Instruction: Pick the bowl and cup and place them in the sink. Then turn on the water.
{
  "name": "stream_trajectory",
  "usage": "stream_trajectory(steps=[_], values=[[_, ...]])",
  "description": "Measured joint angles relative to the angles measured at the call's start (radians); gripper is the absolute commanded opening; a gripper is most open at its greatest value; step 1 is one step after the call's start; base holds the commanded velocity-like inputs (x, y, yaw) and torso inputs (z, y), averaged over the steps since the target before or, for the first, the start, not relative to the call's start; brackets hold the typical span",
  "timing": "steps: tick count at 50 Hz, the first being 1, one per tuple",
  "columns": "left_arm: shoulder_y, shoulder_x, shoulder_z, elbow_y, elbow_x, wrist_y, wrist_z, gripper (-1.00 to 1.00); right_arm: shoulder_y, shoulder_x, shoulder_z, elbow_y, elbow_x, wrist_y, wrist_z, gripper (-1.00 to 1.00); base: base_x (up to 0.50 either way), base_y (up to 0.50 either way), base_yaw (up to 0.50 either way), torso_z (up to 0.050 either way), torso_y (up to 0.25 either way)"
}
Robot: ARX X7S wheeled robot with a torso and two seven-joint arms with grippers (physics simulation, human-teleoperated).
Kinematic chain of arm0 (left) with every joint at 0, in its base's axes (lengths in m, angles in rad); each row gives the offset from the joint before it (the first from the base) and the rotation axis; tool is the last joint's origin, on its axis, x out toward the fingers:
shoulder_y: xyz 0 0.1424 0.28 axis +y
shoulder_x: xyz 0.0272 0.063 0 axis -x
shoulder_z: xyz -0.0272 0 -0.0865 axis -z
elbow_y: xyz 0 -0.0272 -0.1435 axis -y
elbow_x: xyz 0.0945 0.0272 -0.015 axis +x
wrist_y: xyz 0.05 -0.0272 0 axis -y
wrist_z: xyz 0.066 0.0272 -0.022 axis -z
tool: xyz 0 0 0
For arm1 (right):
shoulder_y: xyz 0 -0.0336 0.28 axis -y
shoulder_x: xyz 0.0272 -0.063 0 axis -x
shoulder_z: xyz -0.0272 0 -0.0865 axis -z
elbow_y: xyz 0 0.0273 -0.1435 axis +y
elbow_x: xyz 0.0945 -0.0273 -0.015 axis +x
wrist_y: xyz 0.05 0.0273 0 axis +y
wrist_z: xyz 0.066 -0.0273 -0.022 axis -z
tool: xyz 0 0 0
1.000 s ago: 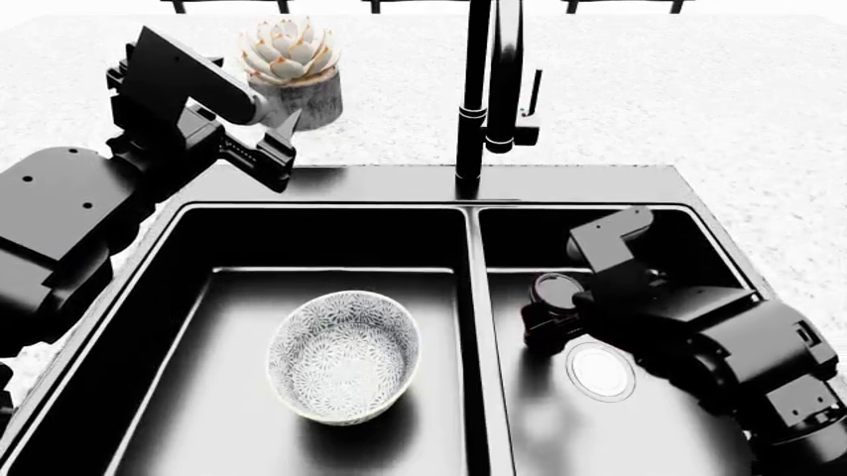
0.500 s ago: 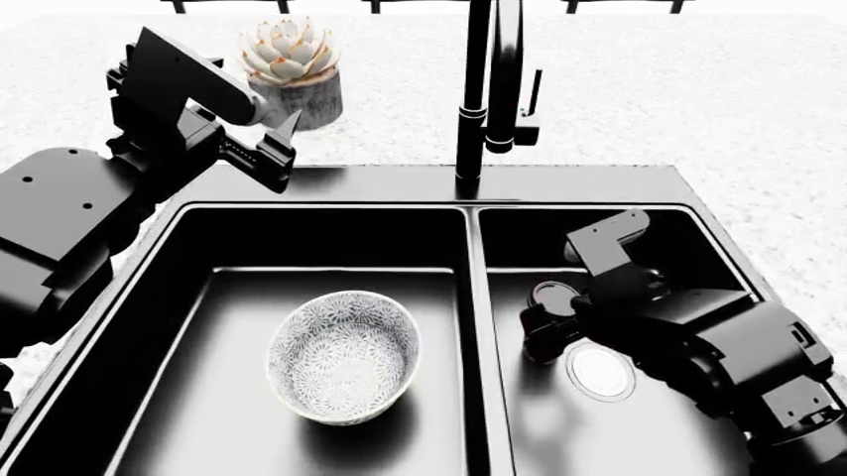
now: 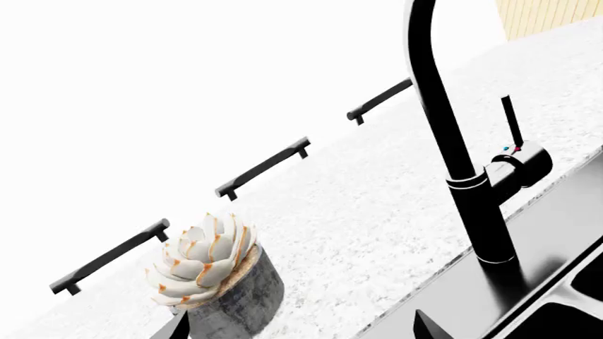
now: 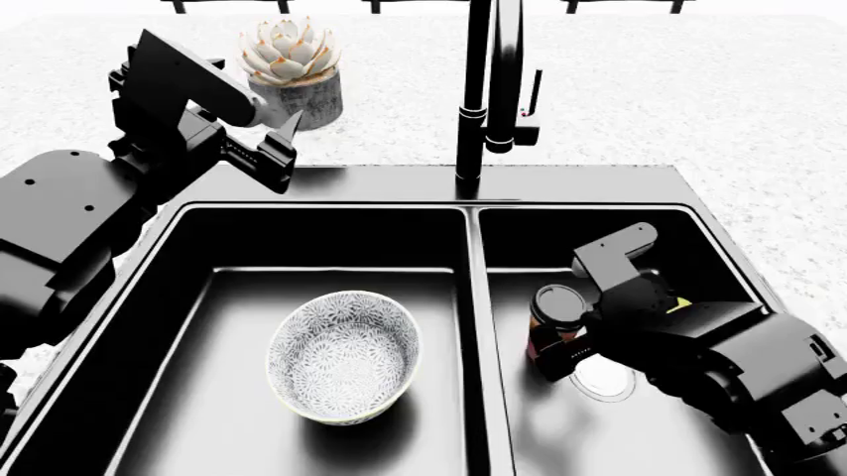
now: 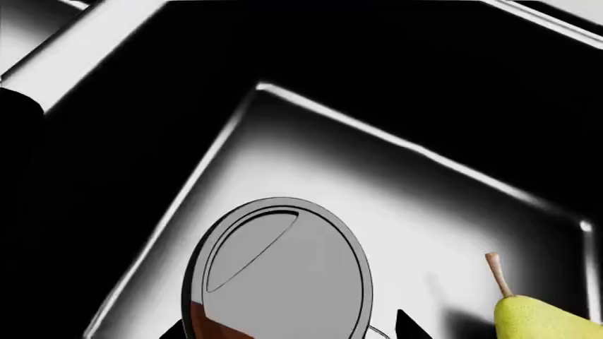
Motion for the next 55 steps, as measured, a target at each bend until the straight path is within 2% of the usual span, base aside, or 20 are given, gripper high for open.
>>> stream_trajectory(steps=[30,55], values=[[-0.009,0.003,-0.006,-0.001,-0.003,0.0,0.002,1.0,-0.055,0.112,0.078,-0.172,0.087,0.121,0.068,1.0,0.0,0.0,0.0,0.0,0.0],[-0.008,-0.01,-0.027,0.042,-0.031,-0.04,-0.031,1.0,-0.065,0.222,0.272,-0.375,0.255,0.243,0.175,1.0,0.0,0.0,0.0,0.0,0.0]])
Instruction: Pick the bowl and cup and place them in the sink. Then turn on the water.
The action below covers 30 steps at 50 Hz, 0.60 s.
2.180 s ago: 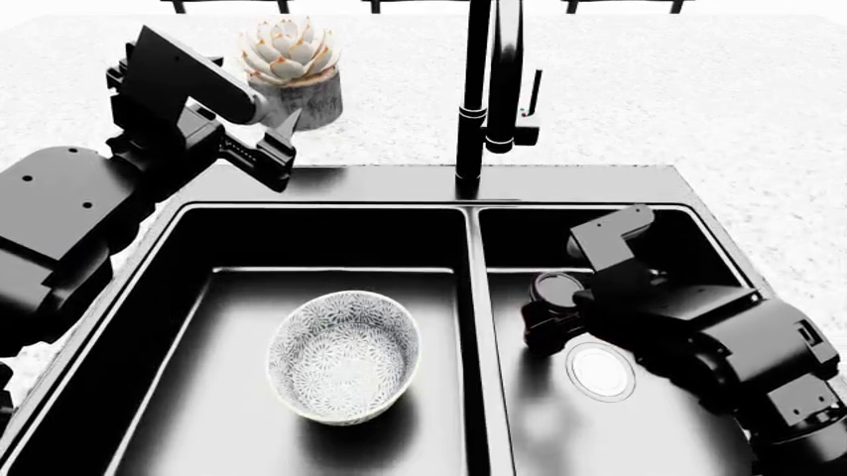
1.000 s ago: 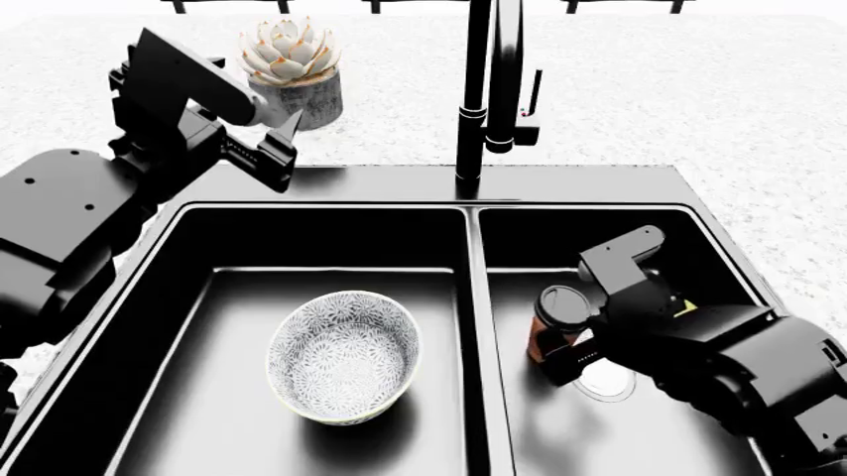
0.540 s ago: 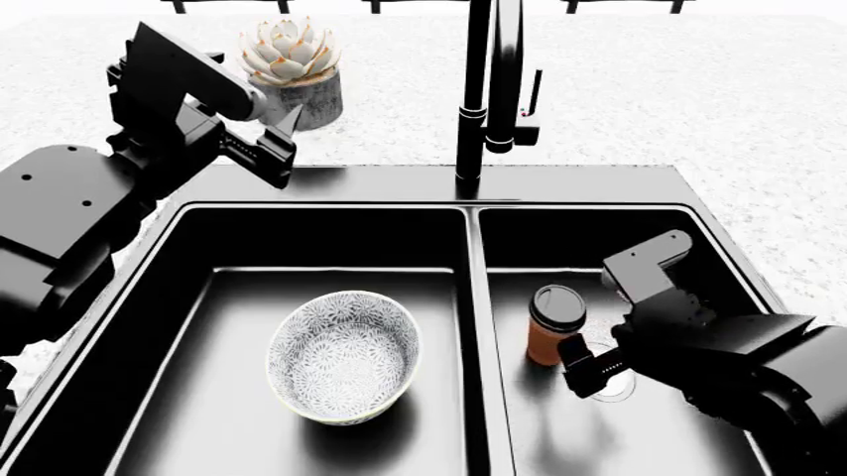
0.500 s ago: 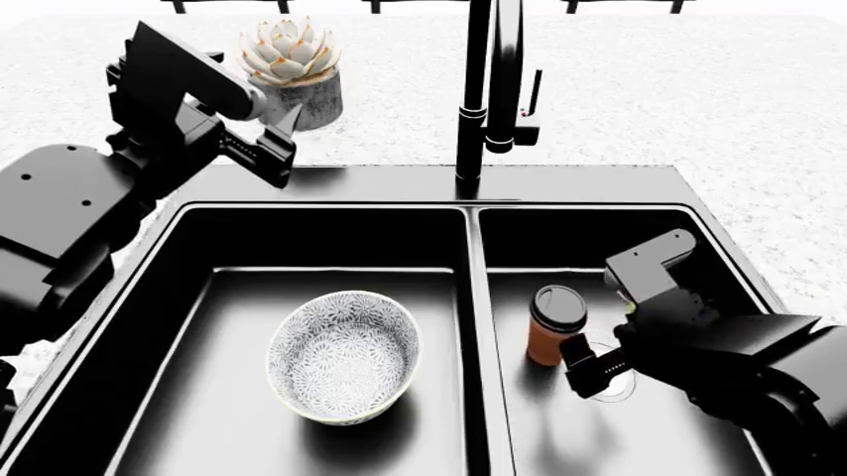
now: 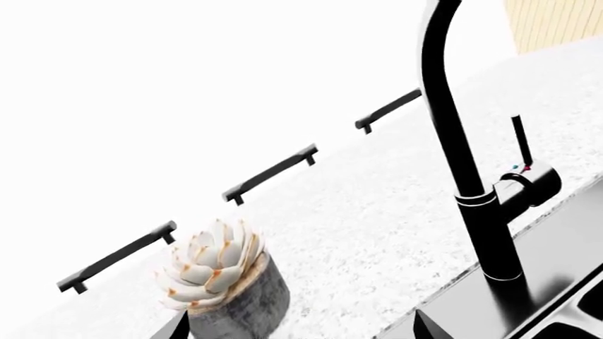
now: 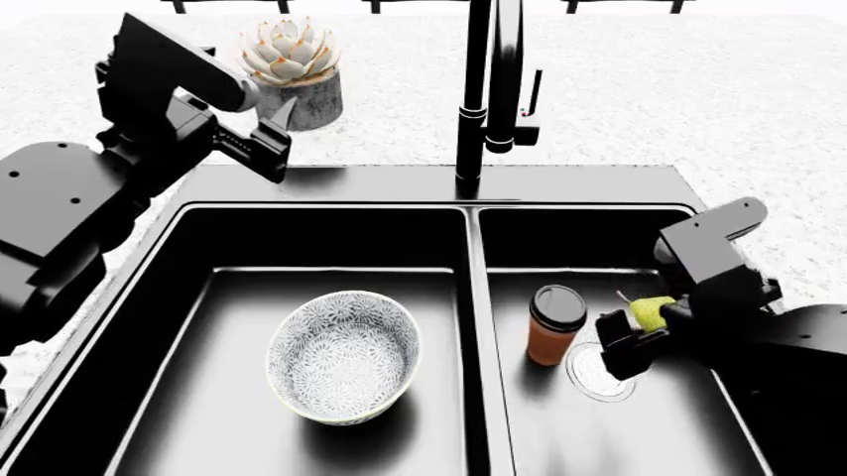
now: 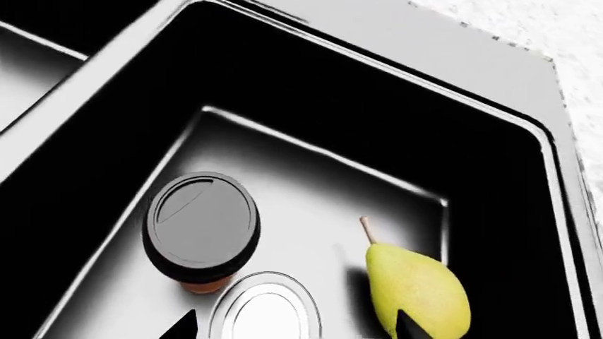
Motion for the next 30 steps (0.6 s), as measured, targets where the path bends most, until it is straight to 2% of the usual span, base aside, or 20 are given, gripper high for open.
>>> stream_trajectory(steps=[13,30], values=[[0.006,-0.003,-0.035,0.016,-0.054,-0.065,-0.054,1.0,0.097,-0.006,0.059,-0.018,0.024,0.014,0.049,1.0,0.0,0.0,0.0,0.0,0.0],[-0.004,0.026,-0.083,0.006,-0.104,-0.127,-0.139,1.0,0.234,-0.081,0.017,0.085,-0.075,-0.092,0.052,1.0,0.0,0.0,0.0,0.0,0.0]])
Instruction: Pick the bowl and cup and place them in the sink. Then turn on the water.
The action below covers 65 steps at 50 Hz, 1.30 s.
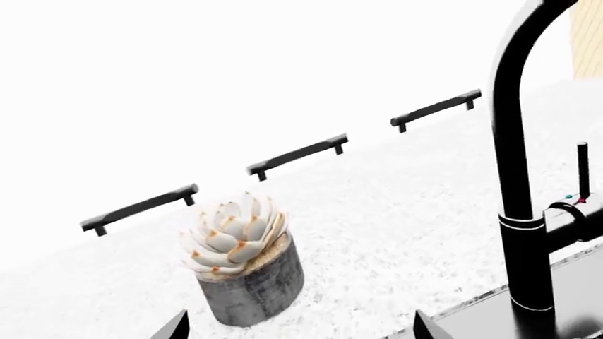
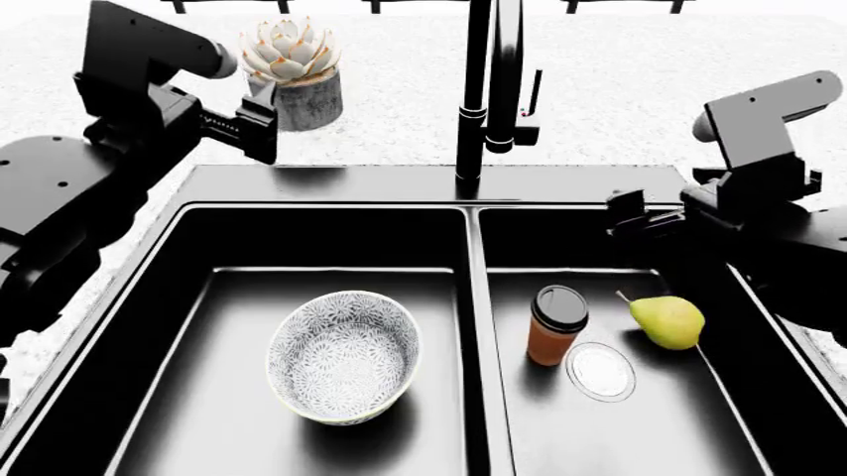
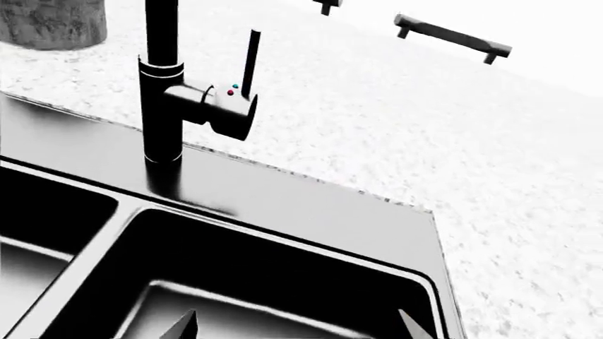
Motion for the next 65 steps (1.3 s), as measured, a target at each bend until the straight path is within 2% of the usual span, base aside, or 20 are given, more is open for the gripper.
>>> stream_trajectory(steps=[20,33,53,65], values=[[-0.024,0.049,-0.019,-0.068,0.001,-0.003,-0.048,1.0,0.125,-0.137,-0.107,0.248,-0.181,-0.239,-0.058,1.0,0.0,0.0,0.0,0.0,0.0],[-0.06,0.094,-0.02,-0.168,0.029,0.032,-0.049,1.0,0.232,-0.25,-0.173,0.489,-0.3,-0.422,-0.115,1.0,0.0,0.0,0.0,0.0,0.0],[-0.19,0.208,-0.008,-0.447,0.105,0.134,-0.016,1.0,0.45,-0.431,-0.232,1.002,-0.435,-0.725,-0.232,1.0,0.0,0.0,0.0,0.0,0.0],[-0.327,0.307,0.007,-0.722,0.163,0.233,0.035,1.0,0.596,-0.53,-0.22,1.322,-0.499,-0.896,-0.3,1.0,0.0,0.0,0.0,0.0,0.0]])
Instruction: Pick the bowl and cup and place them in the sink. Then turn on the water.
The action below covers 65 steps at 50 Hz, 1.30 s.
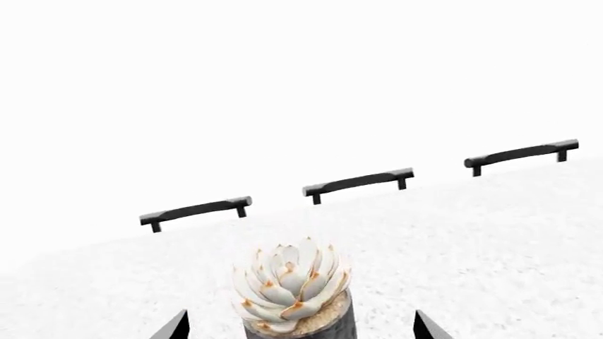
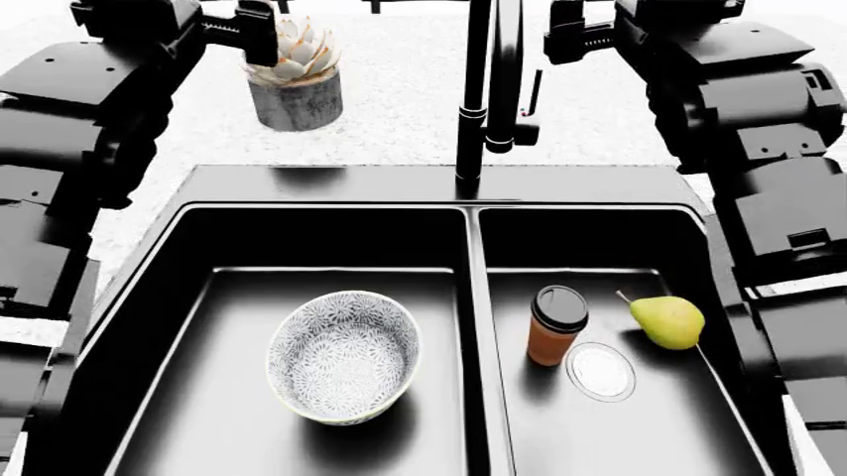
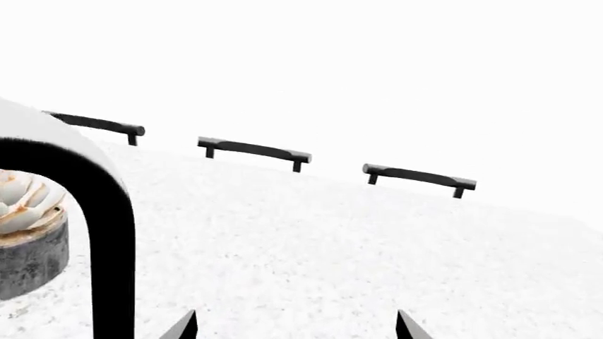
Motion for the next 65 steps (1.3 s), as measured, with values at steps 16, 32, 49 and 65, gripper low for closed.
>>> stream_trajectory(steps=[16,32,49,65], values=[[-0.17,0.126,-0.058,-0.323,0.118,0.085,0.057,1.0,0.072,-0.068,0.151,0.119,-0.145,-0.048,-0.043,1.0,0.0,0.0,0.0,0.0,0.0],[-0.216,0.175,-0.263,-0.39,0.31,0.051,0.069,1.0,0.072,-0.1,0.311,0.144,-0.295,-0.041,-0.046,1.0,0.0,0.0,0.0,0.0,0.0],[-0.222,0.189,-0.431,-0.405,0.444,0.038,0.067,1.0,0.065,-0.109,0.382,0.15,-0.372,-0.035,-0.043,1.0,0.0,0.0,0.0,0.0,0.0],[-0.225,0.191,-0.503,-0.407,0.502,0.024,0.077,1.0,0.066,-0.115,0.399,0.15,-0.394,-0.031,-0.048,1.0,0.0,0.0,0.0,0.0,-0.091]])
